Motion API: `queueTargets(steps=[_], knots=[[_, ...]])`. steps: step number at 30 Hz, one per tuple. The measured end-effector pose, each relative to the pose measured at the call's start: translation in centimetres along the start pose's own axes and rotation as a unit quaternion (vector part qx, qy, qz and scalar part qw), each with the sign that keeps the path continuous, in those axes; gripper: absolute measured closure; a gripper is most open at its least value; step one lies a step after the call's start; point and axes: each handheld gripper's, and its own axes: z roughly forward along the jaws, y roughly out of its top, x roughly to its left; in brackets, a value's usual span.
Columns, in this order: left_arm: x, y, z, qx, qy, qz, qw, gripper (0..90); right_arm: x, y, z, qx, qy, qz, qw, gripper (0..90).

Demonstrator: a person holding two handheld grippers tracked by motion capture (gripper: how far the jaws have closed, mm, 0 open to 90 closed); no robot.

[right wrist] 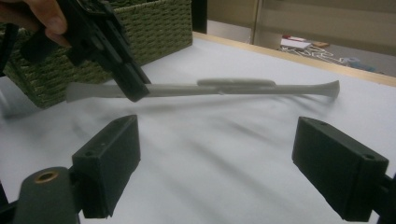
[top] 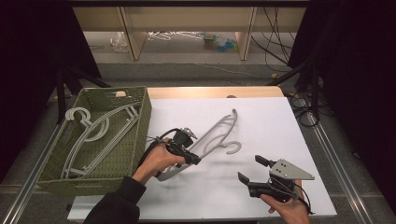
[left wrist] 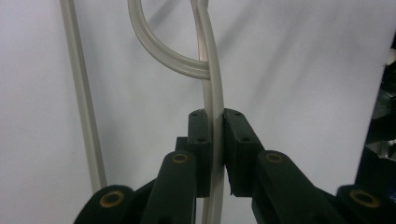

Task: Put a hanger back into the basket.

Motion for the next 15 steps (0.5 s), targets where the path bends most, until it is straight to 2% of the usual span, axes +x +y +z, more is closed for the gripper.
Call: queueTargets(steps=[3,5,6,9,12,14,15], knots=[[-0.4,-0.5,-0.7,-0.01,-0.008,0.004,0.9999,81.6,0.0,0.0,0.0,0.01,-0.002,-0.001,1.0,16.8],[-0.8,-0.8,-1.1,-0.016,-0.016,0.006,0.9997,81.6,-0.1,0.0,0.3,0.006,-0.005,-0.009,0.9999,17.2],[-1.0,-1.0,-1.2,-0.023,-0.021,-0.002,0.9995,81.5,-0.2,0.1,0.3,0.011,-0.01,-0.011,0.9998,17.3],[-1.5,-1.4,-1.7,-0.028,-0.033,0.0,0.9991,81.5,-0.6,0.1,0.6,0.008,-0.019,-0.01,0.9997,18.6],[-1.8,-2.0,-2.0,-0.04,-0.041,-0.001,0.9983,81.5,-0.7,0.2,0.7,0.012,-0.018,-0.012,0.9997,19.3],[-1.9,-2.4,-2.4,-0.041,-0.038,-0.004,0.9984,81.5,-0.6,0.2,0.9,0.0,-0.014,-0.012,0.9998,19.4],[-1.8,-2.9,-2.6,-0.046,-0.035,-0.007,0.9983,81.5,-0.5,0.3,0.6,0.018,-0.017,-0.013,0.9996,19.4]])
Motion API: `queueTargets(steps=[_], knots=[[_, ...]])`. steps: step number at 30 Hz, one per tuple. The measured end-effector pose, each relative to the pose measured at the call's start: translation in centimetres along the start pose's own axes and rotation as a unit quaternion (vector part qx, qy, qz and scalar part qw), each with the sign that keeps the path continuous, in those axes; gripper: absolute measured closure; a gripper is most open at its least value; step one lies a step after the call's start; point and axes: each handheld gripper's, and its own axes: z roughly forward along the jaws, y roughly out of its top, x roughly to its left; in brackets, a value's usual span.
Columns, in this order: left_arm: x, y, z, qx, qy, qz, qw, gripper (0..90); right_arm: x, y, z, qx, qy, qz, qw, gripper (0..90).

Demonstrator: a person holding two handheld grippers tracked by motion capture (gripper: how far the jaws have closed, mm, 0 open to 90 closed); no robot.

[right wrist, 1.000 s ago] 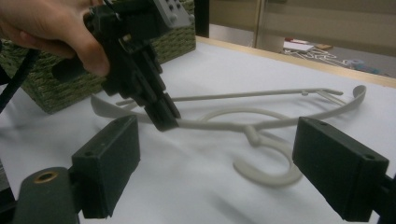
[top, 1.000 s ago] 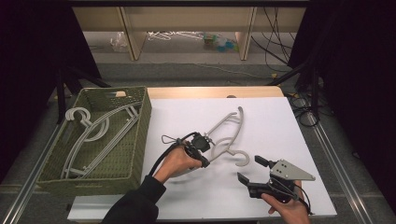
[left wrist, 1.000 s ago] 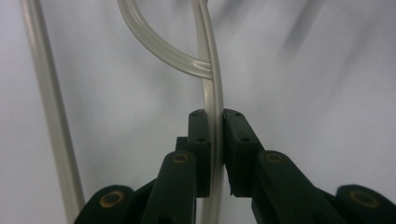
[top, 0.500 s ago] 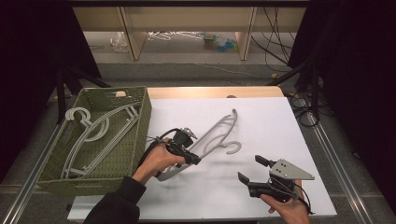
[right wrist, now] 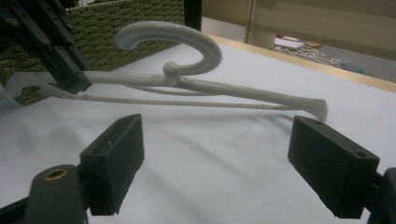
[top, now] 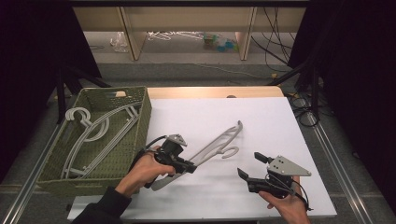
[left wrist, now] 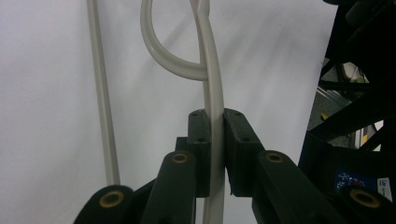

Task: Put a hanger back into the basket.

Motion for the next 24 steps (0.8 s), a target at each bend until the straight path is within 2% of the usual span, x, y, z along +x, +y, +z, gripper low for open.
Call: queueTargets(steps=[1,2,3,4,7,8,9,13,14,15,16,17,20,22,24], knots=[[0.0,0.0,0.0,0.0,0.0,0.0,1.0,81.5,0.0,0.0,0.0,0.0,0.0,0.0,1.0,19.4],[0.1,-0.3,-0.1,-0.009,0.003,-0.007,0.9999,81.5,0.0,-0.1,0.3,-0.015,0.002,0.002,0.9999,19.4],[0.3,-0.4,-0.2,-0.005,0.01,-0.009,0.9999,81.5,0.0,-0.1,0.3,-0.015,0.002,0.004,0.9999,19.4],[0.8,-0.7,-0.3,-0.015,0.023,-0.02,0.9994,81.5,0.0,-0.1,0.3,-0.02,0.005,0.004,0.9998,19.5],[0.9,-0.8,-0.2,-0.014,0.031,-0.023,0.9992,81.5,0.0,0.0,0.1,-0.008,0.003,0.0,1.0,19.3],[1.0,-0.9,-0.2,-0.005,0.044,-0.012,0.999,81.5,0.0,-0.1,0.3,-0.02,0.009,0.002,0.9998,19.2],[1.0,-0.9,-0.2,0.01,0.048,0.0,0.9988,81.5,0.0,-0.1,0.3,-0.02,0.009,0.002,0.9998,19.2],[1.0,-0.9,-0.2,0.0,0.058,-0.011,0.9982,81.4,0.1,-0.1,0.3,-0.022,0.009,0.003,0.9997,19.2],[1.0,-0.9,-0.3,-0.006,0.065,-0.012,0.9978,81.4,0.2,-0.2,0.3,-0.017,0.014,0.013,0.9997,19.1],[1.1,-0.9,-0.4,-0.004,0.067,-0.009,0.9977,81.4,0.2,-0.2,0.3,-0.017,0.014,0.013,0.9997,19.1],[1.1,-1.0,-0.4,-0.011,0.069,-0.017,0.9974,81.5,0.2,-0.2,0.2,-0.015,0.015,0.014,0.9997,19.1],[1.0,-1.1,-0.1,-0.026,0.068,-0.034,0.9967,81.5,0.2,-0.2,0.2,-0.015,0.015,0.012,0.9997,19.1],[1.2,-1.4,0.2,-0.027,0.06,-0.045,0.9968,81.5,0.2,-0.2,0.2,-0.013,0.015,0.012,0.9997,19.1],[1.2,-1.6,0.4,-0.022,0.072,-0.043,0.9963,81.4,0.2,-0.2,0.2,-0.011,0.016,0.011,0.9998,19.1],[1.0,-1.7,0.4,-0.021,0.063,-0.034,0.9972,81.6,0.2,-0.1,0.3,-0.009,0.01,0.005,0.9999,19.0]])
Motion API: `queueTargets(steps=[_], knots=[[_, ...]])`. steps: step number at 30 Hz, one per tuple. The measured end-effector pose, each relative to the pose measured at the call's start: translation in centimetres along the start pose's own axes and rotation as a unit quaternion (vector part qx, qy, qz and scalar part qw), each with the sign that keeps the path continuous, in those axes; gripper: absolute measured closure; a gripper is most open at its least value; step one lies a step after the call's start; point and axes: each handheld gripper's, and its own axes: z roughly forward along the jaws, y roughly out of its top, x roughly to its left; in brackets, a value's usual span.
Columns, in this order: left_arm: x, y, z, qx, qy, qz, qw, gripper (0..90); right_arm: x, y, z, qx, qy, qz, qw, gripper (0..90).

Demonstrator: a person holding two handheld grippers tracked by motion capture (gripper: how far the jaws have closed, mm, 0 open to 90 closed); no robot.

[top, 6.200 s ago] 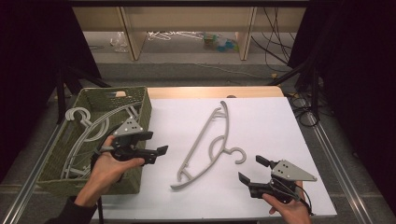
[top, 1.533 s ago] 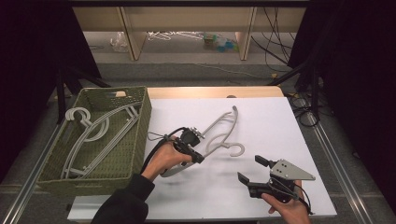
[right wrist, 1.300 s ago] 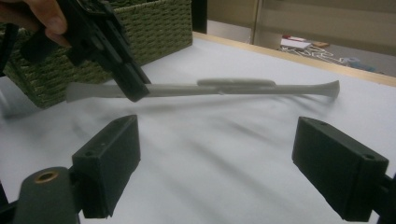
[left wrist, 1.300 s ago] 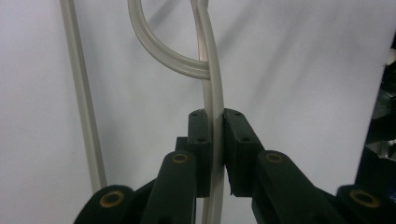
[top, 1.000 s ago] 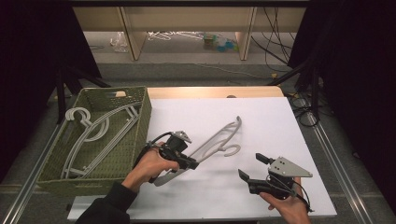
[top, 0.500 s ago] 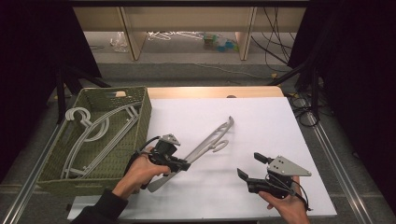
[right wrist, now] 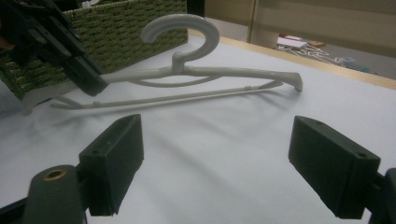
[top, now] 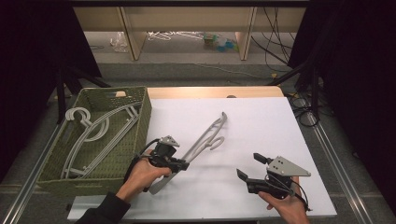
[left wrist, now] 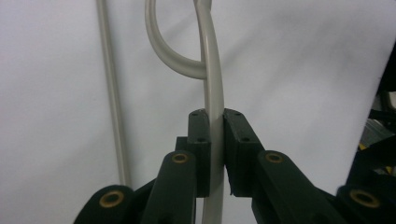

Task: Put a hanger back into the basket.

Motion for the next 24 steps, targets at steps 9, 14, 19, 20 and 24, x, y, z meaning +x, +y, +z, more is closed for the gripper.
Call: queueTargets(steps=[9,14,19,20,24], knots=[[-1.7,-0.2,-0.4,-0.008,-0.012,0.011,0.9998,81.6,0.7,0.9,1.6,-0.009,0.012,-0.034,0.9993,23.6],[-2.5,-0.4,-0.5,-0.016,-0.034,0.016,0.9992,81.5,0.8,1.7,2.5,-0.019,0.015,-0.056,0.9982,27.8],[-3.0,-0.6,-0.7,-0.016,-0.039,0.024,0.9988,81.4,1.0,2.4,3.3,-0.034,0.023,-0.074,0.9964,34.9],[-3.0,-0.7,-0.7,-0.017,-0.04,0.024,0.9988,81.4,1.1,2.4,3.3,-0.035,0.026,-0.075,0.9962,36.5],[-3.1,-1.1,-0.6,-0.016,-0.046,0.019,0.9987,81.4,1.3,2.8,3.2,-0.046,0.036,-0.094,0.9939,47.0]])
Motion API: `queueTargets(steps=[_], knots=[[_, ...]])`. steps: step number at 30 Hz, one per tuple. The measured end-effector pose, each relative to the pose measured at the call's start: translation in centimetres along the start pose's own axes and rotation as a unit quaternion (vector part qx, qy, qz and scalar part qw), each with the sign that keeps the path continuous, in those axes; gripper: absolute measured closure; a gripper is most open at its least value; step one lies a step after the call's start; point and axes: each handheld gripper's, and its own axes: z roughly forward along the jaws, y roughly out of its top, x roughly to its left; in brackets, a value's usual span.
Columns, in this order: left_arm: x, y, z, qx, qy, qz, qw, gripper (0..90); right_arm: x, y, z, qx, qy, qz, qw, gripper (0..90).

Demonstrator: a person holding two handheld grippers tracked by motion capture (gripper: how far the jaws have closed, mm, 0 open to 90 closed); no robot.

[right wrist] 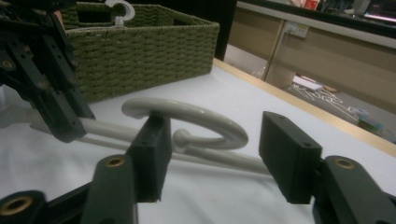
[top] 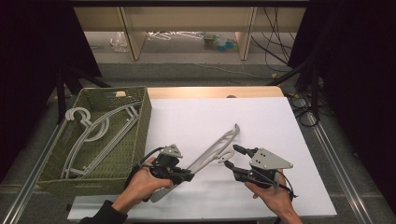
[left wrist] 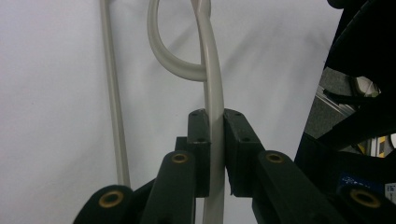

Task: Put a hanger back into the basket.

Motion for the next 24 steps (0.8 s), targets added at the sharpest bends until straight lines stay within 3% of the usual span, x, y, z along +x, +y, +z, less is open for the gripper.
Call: queueTargets(steps=[1,10,17,20,24], knots=[[0.1,-0.2,0.0,0.0,-0.006,0.0,1.0,81.4,0.0,0.1,0.0,-0.007,0.0,-0.007,0.9999,53.3],[0.1,-0.8,0.1,-0.002,-0.019,-0.006,0.9998,81.2,0.3,0.9,0.1,-0.023,-0.004,-0.042,0.9989,69.4],[0.1,-1.0,0.2,0.005,-0.02,0.014,0.9997,80.8,0.3,1.1,0.3,-0.017,0.007,-0.06,0.998,72.1],[-0.4,-0.5,0.6,0.006,-0.008,0.029,0.9995,76.6,0.3,1.2,0.4,-0.018,0.01,-0.064,0.9977,72.4],[-1.4,0.5,1.3,0.018,0.029,0.069,0.997,68.4,0.3,1.4,0.6,-0.018,0.007,-0.064,0.9978,72.6]])
